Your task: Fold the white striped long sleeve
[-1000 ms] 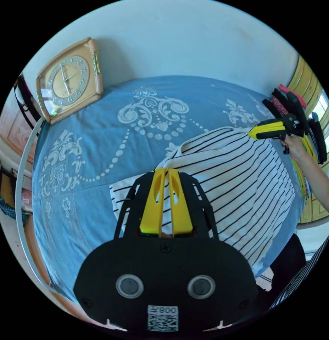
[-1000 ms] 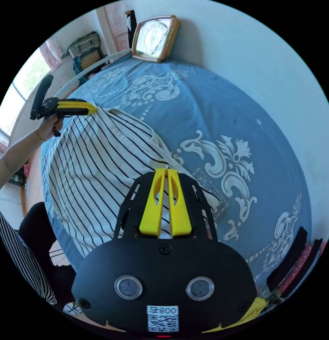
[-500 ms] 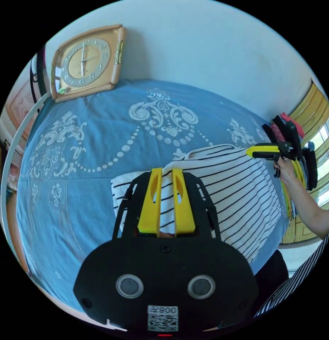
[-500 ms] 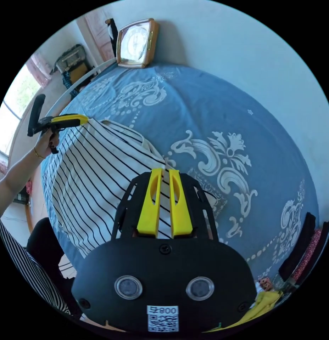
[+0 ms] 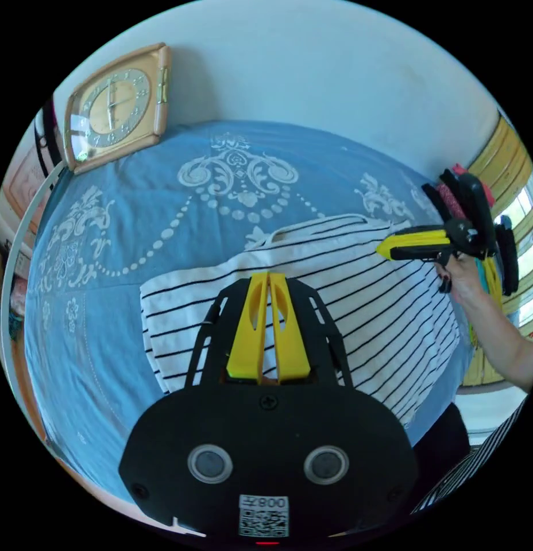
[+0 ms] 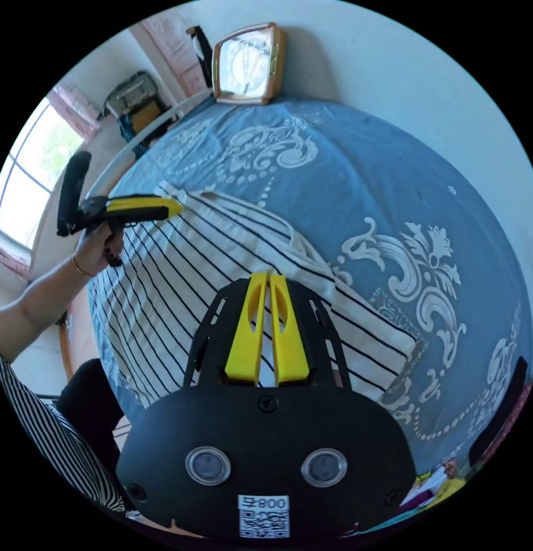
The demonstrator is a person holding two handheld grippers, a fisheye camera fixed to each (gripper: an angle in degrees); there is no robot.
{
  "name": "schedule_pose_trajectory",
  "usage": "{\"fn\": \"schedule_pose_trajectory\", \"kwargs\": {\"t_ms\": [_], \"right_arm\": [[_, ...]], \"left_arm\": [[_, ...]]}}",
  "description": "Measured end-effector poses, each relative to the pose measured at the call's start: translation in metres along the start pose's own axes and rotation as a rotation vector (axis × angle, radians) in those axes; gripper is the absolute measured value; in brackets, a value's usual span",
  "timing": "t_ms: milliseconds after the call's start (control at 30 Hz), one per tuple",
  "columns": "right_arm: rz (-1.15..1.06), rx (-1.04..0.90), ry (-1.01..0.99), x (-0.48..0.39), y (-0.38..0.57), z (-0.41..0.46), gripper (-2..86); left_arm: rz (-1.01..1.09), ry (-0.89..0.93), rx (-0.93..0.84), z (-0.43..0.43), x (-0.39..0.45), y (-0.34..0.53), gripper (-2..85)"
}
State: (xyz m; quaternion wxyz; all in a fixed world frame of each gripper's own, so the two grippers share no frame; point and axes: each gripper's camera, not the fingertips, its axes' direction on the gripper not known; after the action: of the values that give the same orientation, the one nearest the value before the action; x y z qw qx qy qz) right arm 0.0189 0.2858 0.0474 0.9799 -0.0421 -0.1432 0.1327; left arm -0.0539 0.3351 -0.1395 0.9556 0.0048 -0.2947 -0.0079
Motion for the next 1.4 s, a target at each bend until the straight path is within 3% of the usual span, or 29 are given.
{"fn": "schedule_pose_trajectory", "kwargs": {"t_ms": [233,400,600,833,1067,1400], "right_arm": [[0.079,0.099,-0.065,0.022,0.080,-0.032,4.5],[0.239,0.124,-0.142,0.037,0.191,-0.053,5.3],[0.462,0.124,-0.275,0.045,0.314,-0.047,6.3],[0.512,0.107,-0.315,0.047,0.369,-0.020,8.2],[0.512,0.069,-0.321,0.049,0.394,0.006,1.2],[0.390,0.060,-0.360,0.032,0.443,-0.035,4.2]], "left_arm": [[-0.107,0.091,0.069,-0.073,-0.048,0.075,3.2],[-0.324,0.162,0.014,-0.131,-0.092,0.200,7.0],[-0.543,0.287,-0.039,-0.143,-0.108,0.312,9.3],[-0.528,0.376,-0.016,-0.146,-0.102,0.330,8.9],[-0.514,0.357,-0.081,-0.148,-0.075,0.339,3.1],[-0.512,0.421,-0.001,-0.217,-0.036,0.388,1.7]]}}
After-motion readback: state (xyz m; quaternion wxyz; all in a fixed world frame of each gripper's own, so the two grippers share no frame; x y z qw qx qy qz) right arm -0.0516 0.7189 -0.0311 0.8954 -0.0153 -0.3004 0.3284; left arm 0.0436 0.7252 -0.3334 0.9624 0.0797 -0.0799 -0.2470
